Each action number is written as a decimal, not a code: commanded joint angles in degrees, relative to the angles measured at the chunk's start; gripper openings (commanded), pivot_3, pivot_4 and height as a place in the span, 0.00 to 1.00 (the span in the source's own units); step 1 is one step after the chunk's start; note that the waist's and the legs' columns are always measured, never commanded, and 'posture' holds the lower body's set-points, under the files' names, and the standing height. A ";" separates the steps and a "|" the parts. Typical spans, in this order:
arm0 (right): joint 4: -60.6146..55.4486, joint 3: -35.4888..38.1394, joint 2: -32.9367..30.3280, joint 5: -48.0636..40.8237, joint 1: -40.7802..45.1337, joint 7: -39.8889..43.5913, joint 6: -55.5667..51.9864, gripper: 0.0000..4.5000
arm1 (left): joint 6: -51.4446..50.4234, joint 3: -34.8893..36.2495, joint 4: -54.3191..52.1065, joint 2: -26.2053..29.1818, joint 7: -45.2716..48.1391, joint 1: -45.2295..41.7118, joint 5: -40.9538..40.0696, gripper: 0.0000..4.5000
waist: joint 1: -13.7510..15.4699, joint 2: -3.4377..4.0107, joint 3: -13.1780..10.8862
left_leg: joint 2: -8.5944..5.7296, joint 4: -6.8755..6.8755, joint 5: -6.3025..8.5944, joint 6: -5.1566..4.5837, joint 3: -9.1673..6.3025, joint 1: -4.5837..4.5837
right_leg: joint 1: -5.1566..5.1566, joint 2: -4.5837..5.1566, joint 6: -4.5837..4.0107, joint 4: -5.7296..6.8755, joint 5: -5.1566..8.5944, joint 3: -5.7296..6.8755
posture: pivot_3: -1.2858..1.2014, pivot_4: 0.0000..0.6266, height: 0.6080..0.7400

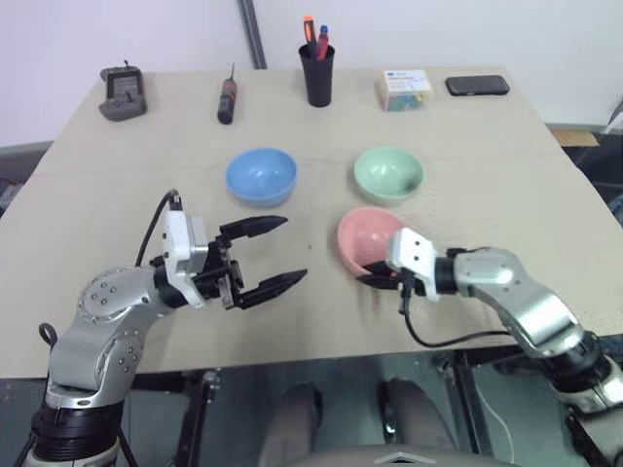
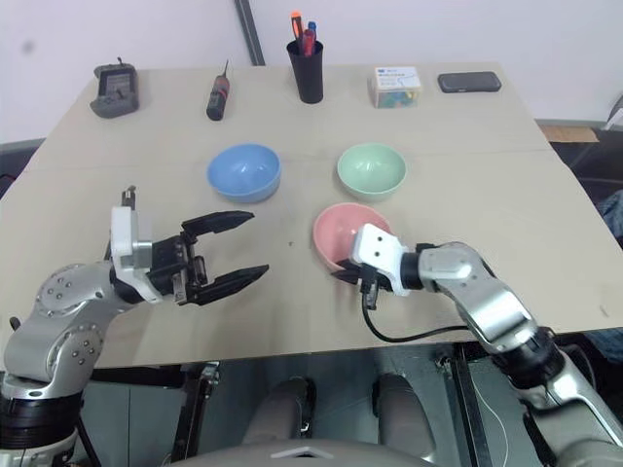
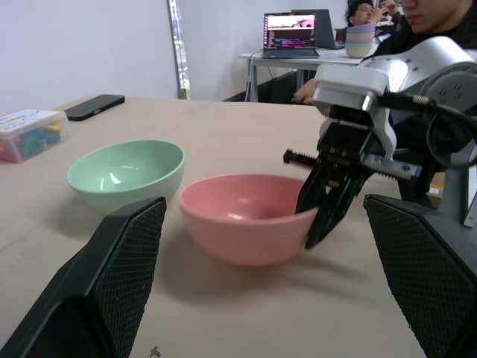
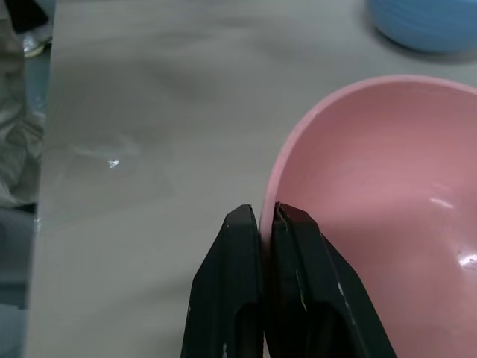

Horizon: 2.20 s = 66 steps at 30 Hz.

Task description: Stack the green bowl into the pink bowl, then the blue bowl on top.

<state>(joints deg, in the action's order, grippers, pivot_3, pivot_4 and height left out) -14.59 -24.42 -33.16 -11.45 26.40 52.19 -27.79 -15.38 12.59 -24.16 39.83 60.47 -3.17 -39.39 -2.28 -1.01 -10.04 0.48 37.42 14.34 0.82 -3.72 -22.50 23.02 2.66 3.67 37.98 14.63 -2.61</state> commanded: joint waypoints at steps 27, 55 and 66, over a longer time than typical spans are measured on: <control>58.24 3.70 -0.32 25.65 28.05 -9.44 57.62 0.98 | 1.71 1.51 -1.56 -0.51 -2.60 0.17 0.77 1.00 | -0.29 0.01 -0.04 | -0.04 -0.10 -0.01 0.03 0.15 -0.24 | 0.32 0.06 -0.02 0.02 -0.02 -0.10 | 0.52 0.24 1.00; 62.15 10.19 0.39 18.70 33.84 4.50 59.79 0.01 | 1.84 2.42 -3.68 -1.01 -5.26 3.01 1.02 1.00 | -0.17 0.05 -0.07 | -0.07 -0.21 -0.02 0.04 0.22 -0.32 | 0.42 0.11 -0.03 0.03 -0.02 -0.20 | 0.52 0.24 1.00; 9.79 9.93 -2.82 -3.21 14.00 17.58 18.93 0.01 | 2.65 2.97 0.84 -2.35 -8.83 1.51 4.53 1.00 | 0.11 0.04 -0.06 | -0.05 -0.12 0.00 0.00 0.04 -0.31 | 0.35 0.12 -0.02 0.08 -0.02 -0.03 | 0.52 0.24 1.00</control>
<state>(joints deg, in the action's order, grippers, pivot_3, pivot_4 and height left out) -1.67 -15.12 -35.71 -13.57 40.95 70.73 -5.98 -13.80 14.49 -22.75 37.64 52.15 -1.07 -34.95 -2.16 -0.97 -10.10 0.43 37.34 14.34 0.82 -3.67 -22.81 23.37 2.78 3.65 38.07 14.61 -2.65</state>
